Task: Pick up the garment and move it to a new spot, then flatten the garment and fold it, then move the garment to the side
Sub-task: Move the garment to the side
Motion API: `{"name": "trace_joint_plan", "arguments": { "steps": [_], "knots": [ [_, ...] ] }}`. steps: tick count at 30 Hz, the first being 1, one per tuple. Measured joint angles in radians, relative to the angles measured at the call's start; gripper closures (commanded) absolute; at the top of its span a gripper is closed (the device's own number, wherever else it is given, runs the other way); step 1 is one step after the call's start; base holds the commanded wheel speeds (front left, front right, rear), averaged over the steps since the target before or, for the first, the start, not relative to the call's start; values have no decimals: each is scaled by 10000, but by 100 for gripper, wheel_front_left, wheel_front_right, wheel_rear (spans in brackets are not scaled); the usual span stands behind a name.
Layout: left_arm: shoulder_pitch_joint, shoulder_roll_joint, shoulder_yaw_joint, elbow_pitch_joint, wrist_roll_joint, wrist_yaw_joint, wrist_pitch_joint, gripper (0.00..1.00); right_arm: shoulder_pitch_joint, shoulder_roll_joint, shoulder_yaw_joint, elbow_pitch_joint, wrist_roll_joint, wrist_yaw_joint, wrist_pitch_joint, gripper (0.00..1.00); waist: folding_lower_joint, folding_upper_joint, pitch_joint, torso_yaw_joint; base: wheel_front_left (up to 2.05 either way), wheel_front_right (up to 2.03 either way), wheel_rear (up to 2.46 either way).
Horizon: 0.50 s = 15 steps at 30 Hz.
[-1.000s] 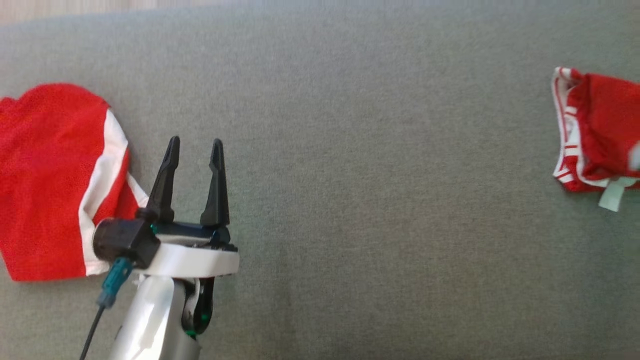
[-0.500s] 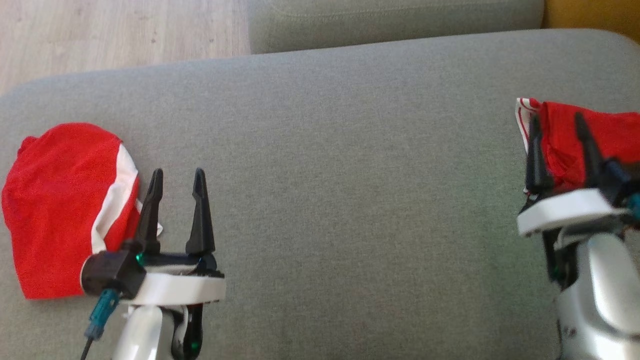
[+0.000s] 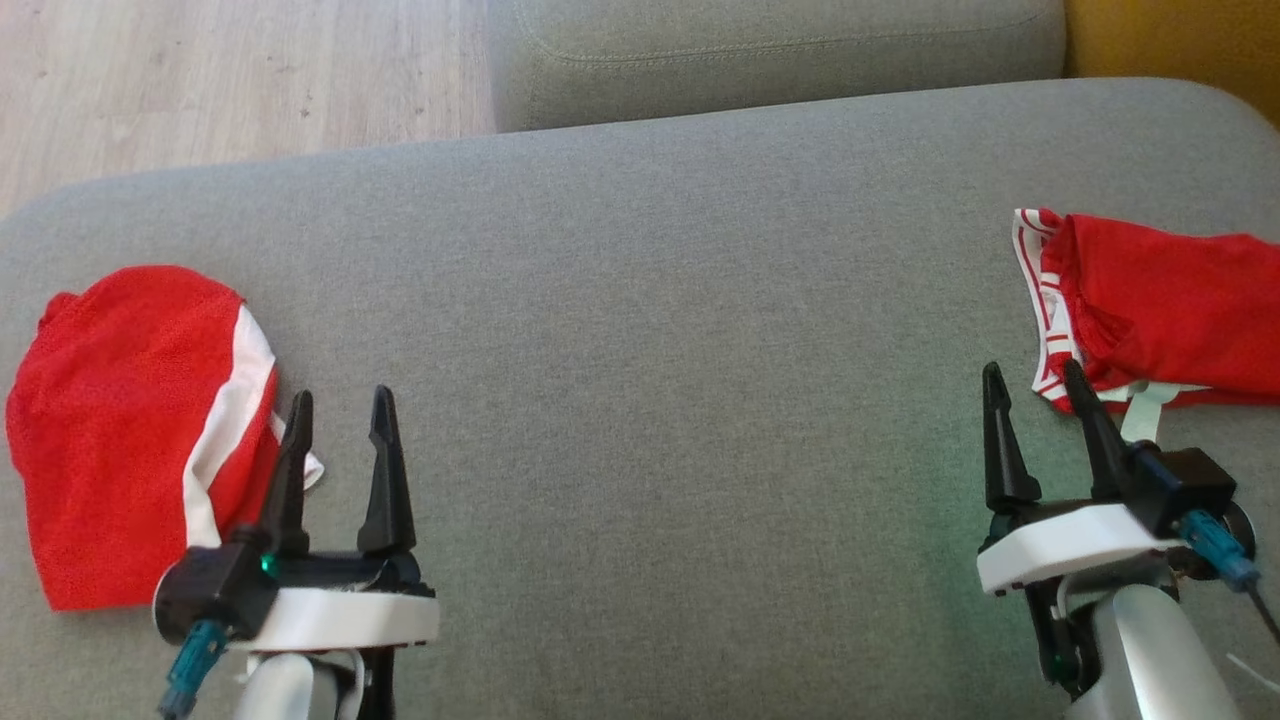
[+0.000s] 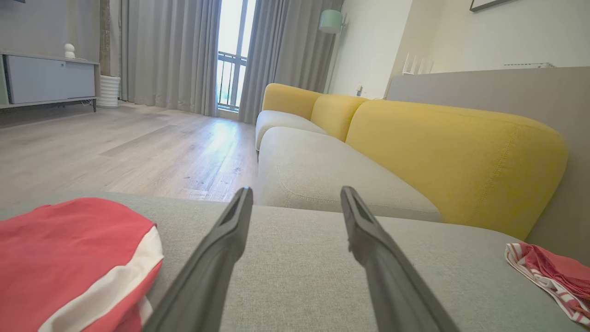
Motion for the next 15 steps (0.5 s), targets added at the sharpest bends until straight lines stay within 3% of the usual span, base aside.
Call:
{"name": "trace_joint_plan", "arguments": {
  "steps": [15],
  "knots": [
    [40,0,19,-27,8,-44,0,0,-10,2,-73,12,12,0,-105,0,0,0,54,62,0,0,0]
  ]
}}
